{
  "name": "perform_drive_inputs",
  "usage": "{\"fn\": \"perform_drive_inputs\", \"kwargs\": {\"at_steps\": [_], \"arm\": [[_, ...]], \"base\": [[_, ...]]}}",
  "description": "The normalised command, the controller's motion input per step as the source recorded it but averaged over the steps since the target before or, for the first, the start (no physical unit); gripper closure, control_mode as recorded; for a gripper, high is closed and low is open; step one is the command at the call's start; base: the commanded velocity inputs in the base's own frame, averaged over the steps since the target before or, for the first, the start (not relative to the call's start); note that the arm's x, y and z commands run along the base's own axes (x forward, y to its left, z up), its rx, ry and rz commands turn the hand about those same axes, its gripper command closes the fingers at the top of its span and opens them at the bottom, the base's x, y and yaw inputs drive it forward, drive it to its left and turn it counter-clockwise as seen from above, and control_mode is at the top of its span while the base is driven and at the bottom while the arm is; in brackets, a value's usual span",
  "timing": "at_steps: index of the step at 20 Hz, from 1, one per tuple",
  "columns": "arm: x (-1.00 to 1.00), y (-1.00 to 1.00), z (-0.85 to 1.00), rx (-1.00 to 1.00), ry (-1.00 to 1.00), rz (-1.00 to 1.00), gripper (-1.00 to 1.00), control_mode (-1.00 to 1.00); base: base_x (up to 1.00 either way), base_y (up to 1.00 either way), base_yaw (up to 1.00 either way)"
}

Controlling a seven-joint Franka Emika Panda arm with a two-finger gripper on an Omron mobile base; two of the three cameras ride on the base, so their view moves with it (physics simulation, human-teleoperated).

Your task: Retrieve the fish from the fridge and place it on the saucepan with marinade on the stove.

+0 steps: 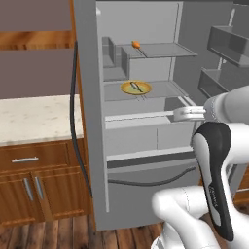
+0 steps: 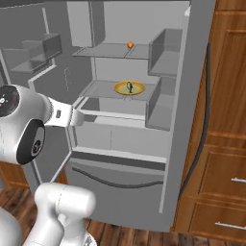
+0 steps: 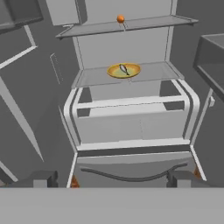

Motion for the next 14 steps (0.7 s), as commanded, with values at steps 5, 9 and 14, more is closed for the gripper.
{"fn": "perform_drive_inputs", "kwargs": {"at_steps": [5, 9, 14], "arm": [[0.00, 0.00, 0.00, 0.00, 0.00, 0.00, -1.00, 1.00], [0.00, 0.00, 0.00, 0.00, 0.00, 0.00, -1.00, 1.00], [0.00, 0.00, 0.00, 0.00, 0.00, 0.00, -1.00, 1.00]], "base": [[0.75, -0.05, -0.02], [0.95, -0.09, 0.00], [1.00, -0.12, 0.00]]}}
